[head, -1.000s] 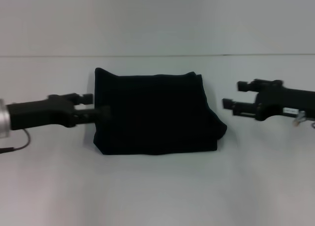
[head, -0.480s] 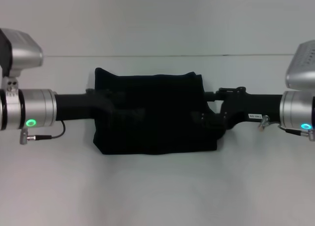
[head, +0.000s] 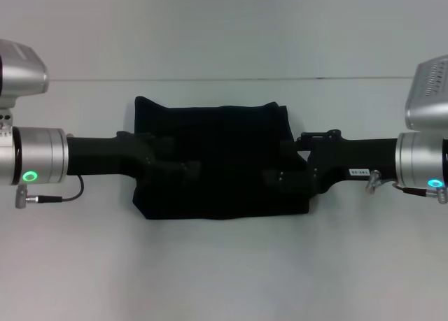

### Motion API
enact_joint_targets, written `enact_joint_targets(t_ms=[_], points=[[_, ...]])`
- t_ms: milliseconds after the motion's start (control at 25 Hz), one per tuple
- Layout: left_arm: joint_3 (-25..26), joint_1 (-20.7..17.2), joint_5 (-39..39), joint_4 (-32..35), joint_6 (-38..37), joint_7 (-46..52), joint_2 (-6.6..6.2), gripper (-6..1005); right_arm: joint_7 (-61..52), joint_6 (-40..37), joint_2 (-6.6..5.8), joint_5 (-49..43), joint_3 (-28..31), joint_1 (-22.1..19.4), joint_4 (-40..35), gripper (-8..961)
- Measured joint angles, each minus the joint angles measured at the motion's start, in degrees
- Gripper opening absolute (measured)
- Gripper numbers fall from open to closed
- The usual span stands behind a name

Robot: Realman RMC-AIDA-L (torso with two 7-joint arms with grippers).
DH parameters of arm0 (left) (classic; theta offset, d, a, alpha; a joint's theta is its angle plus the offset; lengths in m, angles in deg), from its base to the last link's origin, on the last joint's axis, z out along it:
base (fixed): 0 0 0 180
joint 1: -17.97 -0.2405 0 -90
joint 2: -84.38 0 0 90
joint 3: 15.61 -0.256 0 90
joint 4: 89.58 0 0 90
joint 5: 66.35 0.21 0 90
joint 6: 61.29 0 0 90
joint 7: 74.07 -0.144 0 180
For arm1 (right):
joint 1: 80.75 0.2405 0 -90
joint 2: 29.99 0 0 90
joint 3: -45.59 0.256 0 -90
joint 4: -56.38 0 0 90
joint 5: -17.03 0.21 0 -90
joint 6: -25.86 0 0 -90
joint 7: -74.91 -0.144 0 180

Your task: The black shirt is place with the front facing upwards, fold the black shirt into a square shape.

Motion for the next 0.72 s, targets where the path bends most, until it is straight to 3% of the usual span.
enact_joint_targets(t_ms=[720], points=[[-0.3, -0.4, 0.1, 0.2, -0.4, -0.3, 0.35, 917, -0.1, 0.0, 0.13, 0.2, 0.4, -1.0, -1.2, 747]])
